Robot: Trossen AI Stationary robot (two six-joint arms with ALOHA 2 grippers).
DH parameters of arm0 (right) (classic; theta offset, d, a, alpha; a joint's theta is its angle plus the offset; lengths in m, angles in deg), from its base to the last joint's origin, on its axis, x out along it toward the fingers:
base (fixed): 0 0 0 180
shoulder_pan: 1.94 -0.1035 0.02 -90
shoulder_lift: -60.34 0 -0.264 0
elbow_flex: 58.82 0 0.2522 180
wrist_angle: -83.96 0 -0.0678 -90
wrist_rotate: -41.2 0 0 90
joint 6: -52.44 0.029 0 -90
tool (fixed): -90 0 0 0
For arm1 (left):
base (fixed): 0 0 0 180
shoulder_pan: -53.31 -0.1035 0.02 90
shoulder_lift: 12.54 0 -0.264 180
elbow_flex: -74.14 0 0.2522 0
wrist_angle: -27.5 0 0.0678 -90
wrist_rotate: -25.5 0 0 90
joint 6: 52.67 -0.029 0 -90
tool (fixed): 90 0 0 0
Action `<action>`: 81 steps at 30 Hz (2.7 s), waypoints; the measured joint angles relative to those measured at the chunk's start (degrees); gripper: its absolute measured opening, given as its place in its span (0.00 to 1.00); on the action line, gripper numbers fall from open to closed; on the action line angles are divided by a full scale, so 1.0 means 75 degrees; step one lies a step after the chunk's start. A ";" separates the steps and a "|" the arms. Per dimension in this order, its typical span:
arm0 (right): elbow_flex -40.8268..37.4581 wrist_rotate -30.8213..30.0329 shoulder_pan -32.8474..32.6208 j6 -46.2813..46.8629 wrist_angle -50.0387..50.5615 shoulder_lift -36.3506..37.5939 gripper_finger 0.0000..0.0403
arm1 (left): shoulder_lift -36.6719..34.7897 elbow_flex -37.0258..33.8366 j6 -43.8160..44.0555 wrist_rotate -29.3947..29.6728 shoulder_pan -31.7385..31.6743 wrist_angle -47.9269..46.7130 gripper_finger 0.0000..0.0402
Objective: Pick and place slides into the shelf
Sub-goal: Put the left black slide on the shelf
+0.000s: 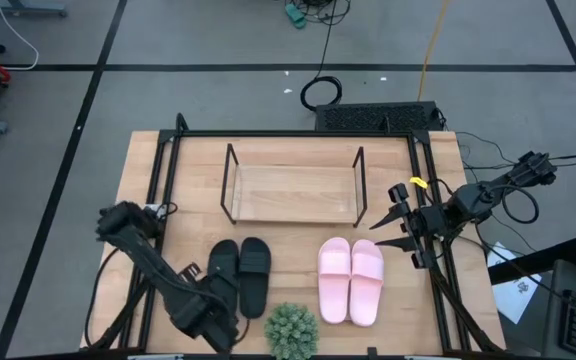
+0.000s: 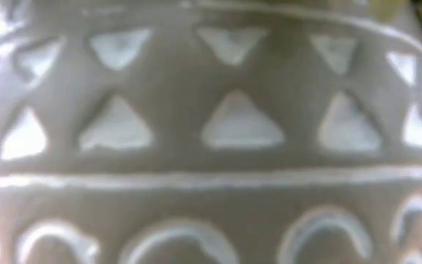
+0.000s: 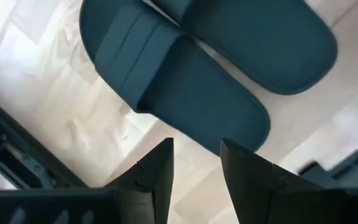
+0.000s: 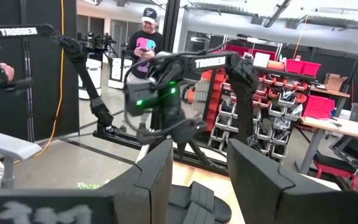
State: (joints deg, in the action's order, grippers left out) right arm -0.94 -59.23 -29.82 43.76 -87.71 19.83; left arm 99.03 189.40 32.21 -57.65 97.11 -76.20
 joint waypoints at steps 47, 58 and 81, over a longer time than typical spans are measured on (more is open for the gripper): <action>0.0000 -0.1168 0.0006 -0.0204 -0.0037 -0.0006 0.36 | -0.0250 -0.2693 -0.1822 0.1410 0.0657 -0.0011 0.34; 0.0000 -0.1233 0.0006 -0.0223 0.0011 -0.0121 0.36 | -0.0643 -0.3362 -0.0738 0.3082 0.1007 -0.0014 0.34; 0.0000 -0.1203 0.0006 -0.0091 0.0016 -0.0259 0.36 | -0.2705 -0.4109 0.1735 0.5632 0.2185 0.0012 0.34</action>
State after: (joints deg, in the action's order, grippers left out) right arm -0.94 -68.25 -29.78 43.08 -87.59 17.88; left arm 78.74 158.58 45.22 -15.41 113.50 -76.11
